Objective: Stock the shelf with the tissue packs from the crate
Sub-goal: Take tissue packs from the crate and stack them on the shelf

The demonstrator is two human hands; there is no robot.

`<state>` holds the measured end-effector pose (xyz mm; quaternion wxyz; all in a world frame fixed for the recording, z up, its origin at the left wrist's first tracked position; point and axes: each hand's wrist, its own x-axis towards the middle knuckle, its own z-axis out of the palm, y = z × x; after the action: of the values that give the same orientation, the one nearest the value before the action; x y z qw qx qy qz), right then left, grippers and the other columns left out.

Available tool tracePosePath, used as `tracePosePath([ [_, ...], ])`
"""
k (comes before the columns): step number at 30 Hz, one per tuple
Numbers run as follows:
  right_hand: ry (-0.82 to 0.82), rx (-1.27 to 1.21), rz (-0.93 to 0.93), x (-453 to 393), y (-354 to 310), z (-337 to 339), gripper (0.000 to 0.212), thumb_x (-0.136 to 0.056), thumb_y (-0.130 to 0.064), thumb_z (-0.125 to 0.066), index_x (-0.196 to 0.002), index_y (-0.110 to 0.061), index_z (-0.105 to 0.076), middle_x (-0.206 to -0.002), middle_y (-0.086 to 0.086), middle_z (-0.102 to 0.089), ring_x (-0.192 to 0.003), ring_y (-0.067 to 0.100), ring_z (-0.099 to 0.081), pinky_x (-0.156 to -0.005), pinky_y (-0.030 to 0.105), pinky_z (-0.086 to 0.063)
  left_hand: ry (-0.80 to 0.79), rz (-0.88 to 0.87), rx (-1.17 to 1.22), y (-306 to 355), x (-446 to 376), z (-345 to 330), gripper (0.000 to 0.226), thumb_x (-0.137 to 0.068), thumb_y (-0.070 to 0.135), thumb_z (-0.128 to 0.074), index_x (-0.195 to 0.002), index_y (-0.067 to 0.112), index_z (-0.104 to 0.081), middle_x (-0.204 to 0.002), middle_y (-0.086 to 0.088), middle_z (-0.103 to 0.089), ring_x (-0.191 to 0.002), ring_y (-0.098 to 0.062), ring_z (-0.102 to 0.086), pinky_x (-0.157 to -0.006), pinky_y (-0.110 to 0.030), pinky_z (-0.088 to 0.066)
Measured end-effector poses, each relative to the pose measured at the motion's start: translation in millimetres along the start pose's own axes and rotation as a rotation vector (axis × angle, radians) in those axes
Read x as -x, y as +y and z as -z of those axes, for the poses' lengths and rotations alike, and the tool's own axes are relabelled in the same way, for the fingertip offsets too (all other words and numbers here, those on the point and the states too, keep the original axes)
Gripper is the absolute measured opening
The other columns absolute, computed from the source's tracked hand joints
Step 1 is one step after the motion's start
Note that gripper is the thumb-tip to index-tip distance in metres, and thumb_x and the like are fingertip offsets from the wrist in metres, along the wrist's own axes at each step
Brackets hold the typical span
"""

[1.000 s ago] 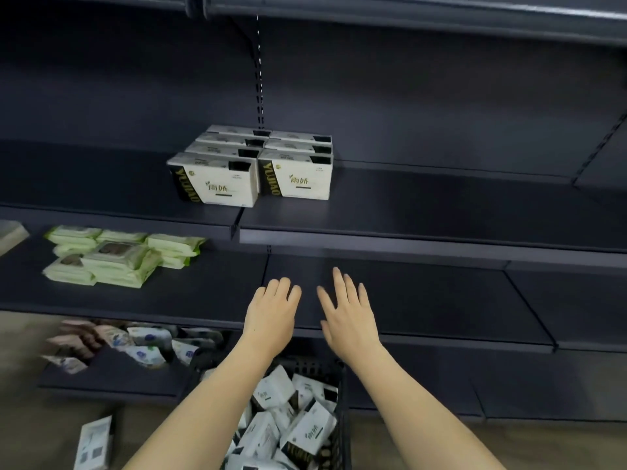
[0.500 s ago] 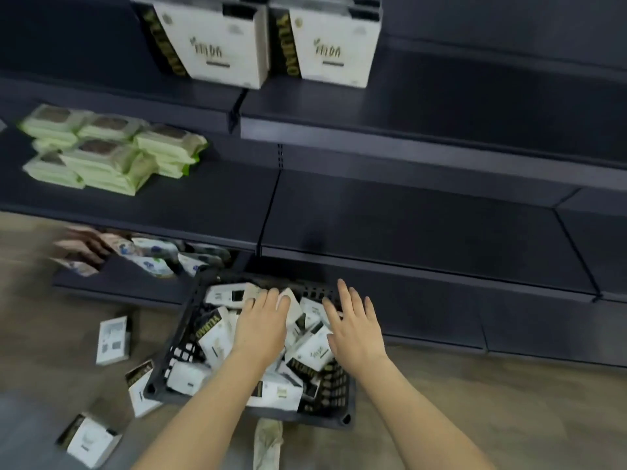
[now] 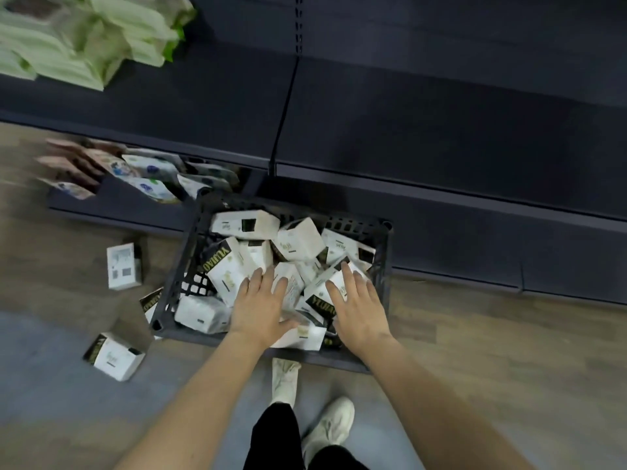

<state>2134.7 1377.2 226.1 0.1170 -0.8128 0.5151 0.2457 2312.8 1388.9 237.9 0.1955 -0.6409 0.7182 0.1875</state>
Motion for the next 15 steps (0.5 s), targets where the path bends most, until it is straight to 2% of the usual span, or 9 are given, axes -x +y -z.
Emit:
tracePosePath([
  [3,-0.054,-0.025,-0.002,-12,-5,-15,0.075,-0.093,-0.023,-0.054,-0.149,-0.017,-0.004,-0.154,0.021,0.014,-0.142,0.038,-0.003,-0.115,0.047,-0.011,-0.112,0.014,0.031,-11,-11,-18,0.093,-0.081,0.068,-0.050,-0.150,0.020,-0.009,-0.158,-0.010,0.001,-0.145,-0.031,-0.001,-0.116,-0.043,-0.008],
  [8,-0.162,-0.096,-0.007,-25,-10,-34,0.089,-0.084,-0.004,-0.061,-0.149,-0.020,-0.002,-0.153,0.019,0.017,-0.143,0.035,-0.002,-0.116,0.041,-0.011,-0.302,0.014,0.010,-22,-27,-47,0.109,-0.073,0.078,-0.050,-0.151,0.028,0.006,-0.158,-0.011,0.008,-0.145,-0.033,0.000,-0.116,-0.045,-0.006],
  [11,-0.210,-0.103,-0.030,-28,-14,-46,0.099,-0.079,-0.006,-0.067,-0.149,-0.020,0.001,-0.153,0.019,0.015,-0.142,0.034,-0.005,-0.115,0.040,-0.015,-0.375,0.034,0.046,-26,-33,-60,0.115,-0.067,0.081,-0.055,-0.150,0.033,0.007,-0.158,-0.011,0.005,-0.144,-0.034,-0.001,-0.116,-0.045,-0.007],
  [15,-0.265,-0.101,-0.036,-33,-19,-60,0.098,-0.081,-0.009,-0.066,-0.150,-0.020,0.004,-0.153,0.020,0.015,-0.142,0.034,-0.005,-0.117,0.042,-0.014,-0.415,0.013,0.044,-26,-41,-69,0.115,-0.066,0.080,-0.057,-0.150,0.035,0.009,-0.158,-0.012,0.002,-0.144,-0.033,-0.003,-0.117,-0.045,-0.009],
])
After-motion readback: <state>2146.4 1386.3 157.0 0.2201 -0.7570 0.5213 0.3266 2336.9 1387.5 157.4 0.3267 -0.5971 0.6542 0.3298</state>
